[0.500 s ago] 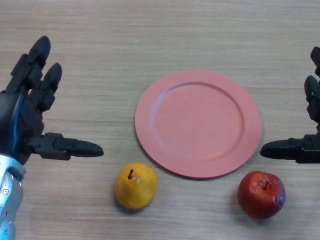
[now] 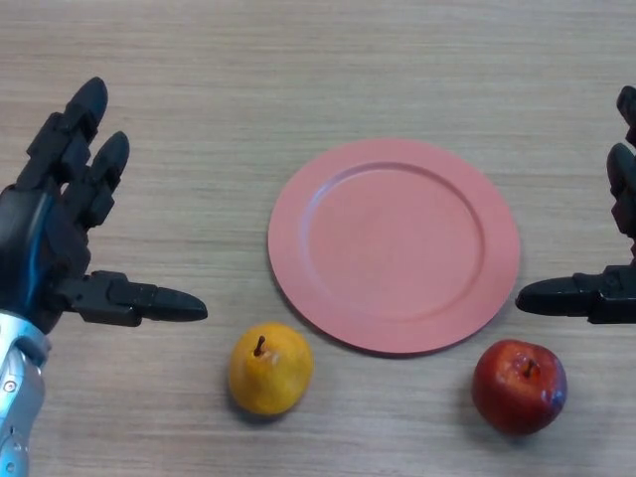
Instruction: Pick up the yellow pear and place it on the plate
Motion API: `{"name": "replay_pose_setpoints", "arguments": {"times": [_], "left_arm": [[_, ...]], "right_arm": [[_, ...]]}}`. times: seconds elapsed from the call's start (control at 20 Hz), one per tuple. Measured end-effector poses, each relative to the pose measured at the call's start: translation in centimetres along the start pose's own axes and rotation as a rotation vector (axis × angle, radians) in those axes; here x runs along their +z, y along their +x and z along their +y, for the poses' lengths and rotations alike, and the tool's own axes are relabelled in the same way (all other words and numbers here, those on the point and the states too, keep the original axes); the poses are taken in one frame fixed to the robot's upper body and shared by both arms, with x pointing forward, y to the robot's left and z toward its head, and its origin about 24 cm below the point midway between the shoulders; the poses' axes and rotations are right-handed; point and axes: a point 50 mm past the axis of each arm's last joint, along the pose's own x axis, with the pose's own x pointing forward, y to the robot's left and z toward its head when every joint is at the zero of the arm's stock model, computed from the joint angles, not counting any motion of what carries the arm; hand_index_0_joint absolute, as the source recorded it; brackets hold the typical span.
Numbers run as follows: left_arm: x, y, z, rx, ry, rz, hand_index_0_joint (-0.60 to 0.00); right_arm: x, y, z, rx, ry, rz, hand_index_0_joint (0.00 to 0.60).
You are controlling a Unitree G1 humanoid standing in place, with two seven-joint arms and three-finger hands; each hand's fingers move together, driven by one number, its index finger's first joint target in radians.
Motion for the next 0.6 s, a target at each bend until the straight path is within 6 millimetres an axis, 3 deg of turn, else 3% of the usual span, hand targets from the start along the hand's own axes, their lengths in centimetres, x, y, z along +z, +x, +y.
{"name": "replay_pose_setpoints", "arguments": {"times": [0.25,0.4,0.6], "left_arm": [[-0.7,-0.7,0.1,0.005,0.037,0.040,0.000],[-2.0,-2.2,-0.5,-0.068,0.100,0.116,0.000],[-3.4,-3.4,-1.9,-0.090,0.058,0.204,0.000]], "right_arm": [[-0.1,0.0,0.0,-0.001,0.001,0.003,0.000],[-0.2,-0.2,0.0,-0.003,0.003,0.009,0.000],[-0.3,-0.1,0.0,-0.005,0.003,0.010,0.000]]}}
